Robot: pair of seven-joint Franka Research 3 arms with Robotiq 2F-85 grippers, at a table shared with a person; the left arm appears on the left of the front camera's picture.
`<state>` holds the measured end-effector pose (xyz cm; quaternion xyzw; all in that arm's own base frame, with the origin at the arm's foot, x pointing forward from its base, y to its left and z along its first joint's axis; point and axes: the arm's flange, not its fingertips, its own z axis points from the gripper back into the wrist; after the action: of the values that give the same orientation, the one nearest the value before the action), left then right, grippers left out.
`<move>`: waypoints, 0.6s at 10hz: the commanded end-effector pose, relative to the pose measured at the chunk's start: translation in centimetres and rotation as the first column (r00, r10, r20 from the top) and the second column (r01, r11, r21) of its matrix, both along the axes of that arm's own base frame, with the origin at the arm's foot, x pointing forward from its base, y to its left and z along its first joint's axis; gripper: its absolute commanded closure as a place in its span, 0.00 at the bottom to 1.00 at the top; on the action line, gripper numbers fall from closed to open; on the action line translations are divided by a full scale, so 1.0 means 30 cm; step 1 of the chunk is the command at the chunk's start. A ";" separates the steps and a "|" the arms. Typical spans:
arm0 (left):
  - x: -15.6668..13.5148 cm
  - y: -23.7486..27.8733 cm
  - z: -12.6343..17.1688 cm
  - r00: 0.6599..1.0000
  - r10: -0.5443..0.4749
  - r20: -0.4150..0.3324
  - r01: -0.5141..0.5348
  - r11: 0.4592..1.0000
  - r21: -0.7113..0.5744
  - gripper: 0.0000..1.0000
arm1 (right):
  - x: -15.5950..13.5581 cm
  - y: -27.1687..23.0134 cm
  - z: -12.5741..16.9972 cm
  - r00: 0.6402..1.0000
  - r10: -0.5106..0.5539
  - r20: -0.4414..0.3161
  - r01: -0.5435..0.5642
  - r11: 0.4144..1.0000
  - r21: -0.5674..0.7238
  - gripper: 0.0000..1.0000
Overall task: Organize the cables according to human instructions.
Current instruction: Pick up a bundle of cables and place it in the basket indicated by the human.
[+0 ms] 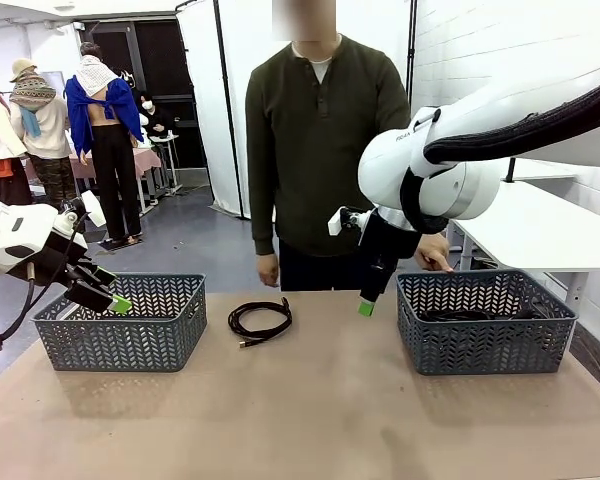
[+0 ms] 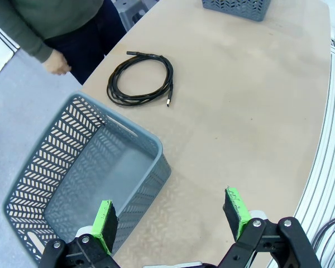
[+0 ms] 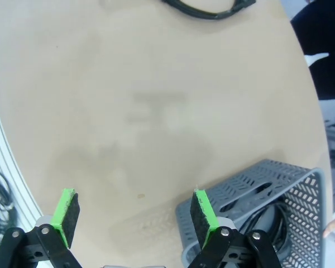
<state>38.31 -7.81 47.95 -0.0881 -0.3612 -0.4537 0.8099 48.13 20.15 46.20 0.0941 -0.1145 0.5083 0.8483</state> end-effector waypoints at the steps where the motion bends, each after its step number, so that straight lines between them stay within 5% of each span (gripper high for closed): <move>1: 0.008 0.007 -0.008 1.000 -0.010 0.000 0.010 1.000 -0.007 0.00 | 0.041 0.103 0.017 0.991 -0.132 -0.034 0.132 0.991 -0.011 0.00; 6: 0.008 0.007 -0.008 1.000 -0.010 0.000 0.010 1.000 -0.007 0.00 | 0.156 0.299 0.019 0.885 -0.456 -0.093 0.459 0.889 0.003 0.00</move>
<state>38.31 -7.82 47.95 -0.0880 -0.3612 -0.4538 0.8098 51.56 27.99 46.92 0.1028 -0.0988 0.3173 0.9376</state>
